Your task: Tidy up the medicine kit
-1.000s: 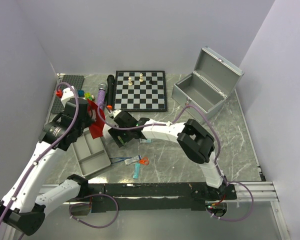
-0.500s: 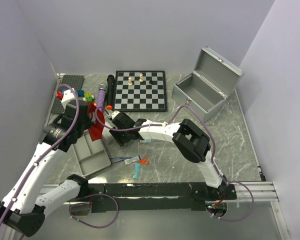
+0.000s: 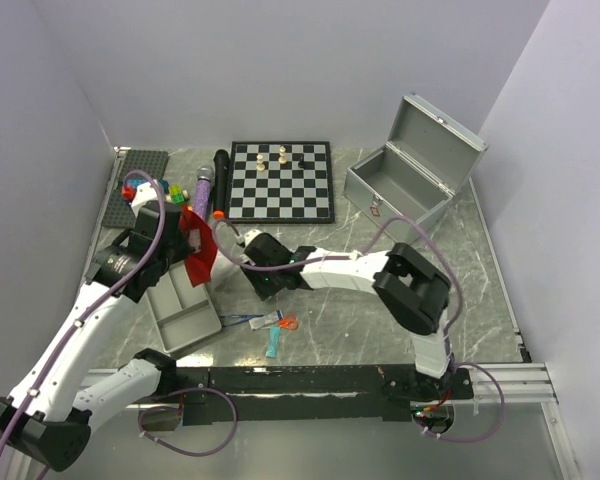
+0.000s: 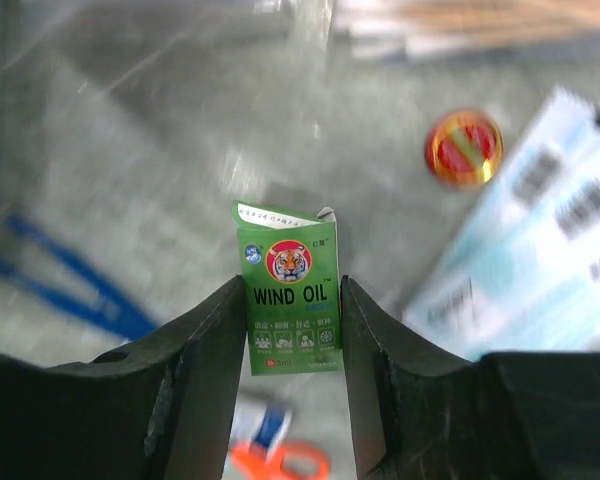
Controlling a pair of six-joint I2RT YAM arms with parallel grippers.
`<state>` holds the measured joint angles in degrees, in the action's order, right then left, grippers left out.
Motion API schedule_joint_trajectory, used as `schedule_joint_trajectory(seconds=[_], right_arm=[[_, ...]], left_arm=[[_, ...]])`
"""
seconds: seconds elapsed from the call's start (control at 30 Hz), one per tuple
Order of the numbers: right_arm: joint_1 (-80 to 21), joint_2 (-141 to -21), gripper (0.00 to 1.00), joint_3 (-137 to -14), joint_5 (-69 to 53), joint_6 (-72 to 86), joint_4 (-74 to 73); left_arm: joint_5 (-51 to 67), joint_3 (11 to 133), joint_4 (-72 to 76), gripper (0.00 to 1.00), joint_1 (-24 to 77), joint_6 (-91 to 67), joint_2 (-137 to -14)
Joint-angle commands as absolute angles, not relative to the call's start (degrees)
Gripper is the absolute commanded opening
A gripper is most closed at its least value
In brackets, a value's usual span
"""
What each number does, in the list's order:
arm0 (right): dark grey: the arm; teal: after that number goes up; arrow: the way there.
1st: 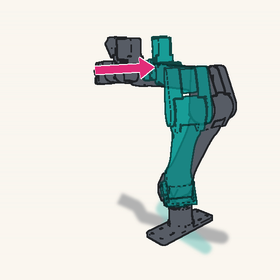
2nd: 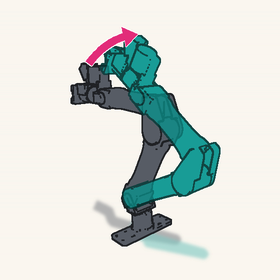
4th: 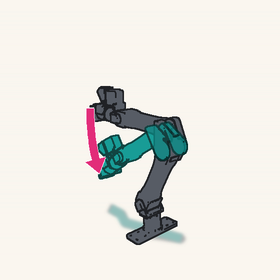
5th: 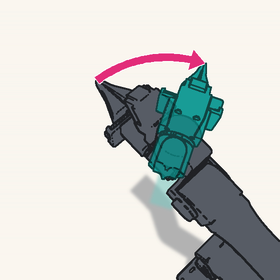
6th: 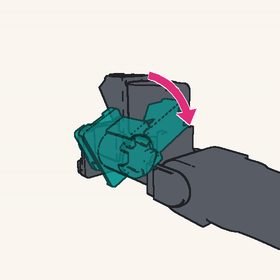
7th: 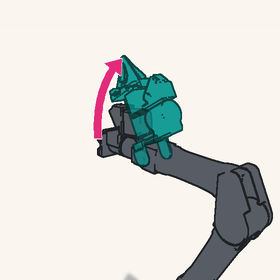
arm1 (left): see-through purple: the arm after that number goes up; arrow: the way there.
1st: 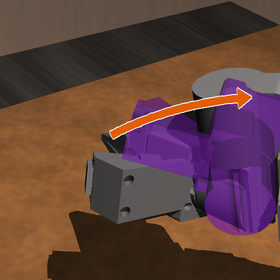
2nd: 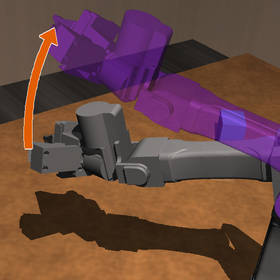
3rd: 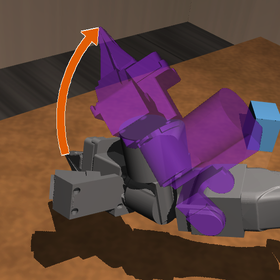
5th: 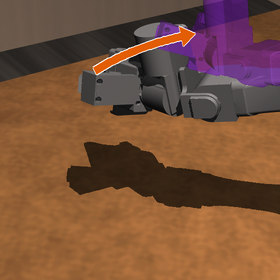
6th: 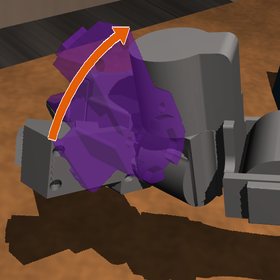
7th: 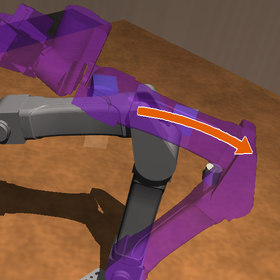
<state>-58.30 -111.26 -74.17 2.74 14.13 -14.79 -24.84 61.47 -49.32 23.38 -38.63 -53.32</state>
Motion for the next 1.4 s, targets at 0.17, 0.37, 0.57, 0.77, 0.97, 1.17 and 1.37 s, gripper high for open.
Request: schedule_joint_trajectory(seconds=[0.17,0.37,0.57,0.77,0.97,1.17,1.37], right_arm=[[-58.2,-88.4,0.45,-64.4,1.1,20.5,-14.3],[-55.6,-76.7,0.47,-61.7,-2.3,24.2,-12.7],[-52.9,-73.9,0.47,-63.5,-8.3,27.6,-10.0],[-52.3,-76.8,0.47,-66.8,-9.6,27.4,-9.5],[-50.7,-79.8,0.46,-69.1,-8.3,28.2,-12.6],[-50.7,-82.6,0.46,-72.5,-5.3,27.2,-17.4],[-50.7,-83.1,0.46,-71.4,-3.6,27.9,-14.2]], left_arm=[[-13.9,59.0,-38.9,0.01,23.2,-38.9,-55.0],[-5.5,56.7,-31.9,0.01,23.6,-40.5,-55.5],[-5.1,55.6,-27.3,0.01,28.6,-42.8,-56.8],[-8.3,57.3,-26.6,0.01,35.1,-44.1,-60.2],[-9.2,57.3,-26.2,0.01,36.4,-44.6,-59.9],[-9.2,56.7,-25.8,0.01,36.6,-45.0,-59.7],[-8.6,56.3,-24.5,0.01,36.8,-46.1,-59.9]])
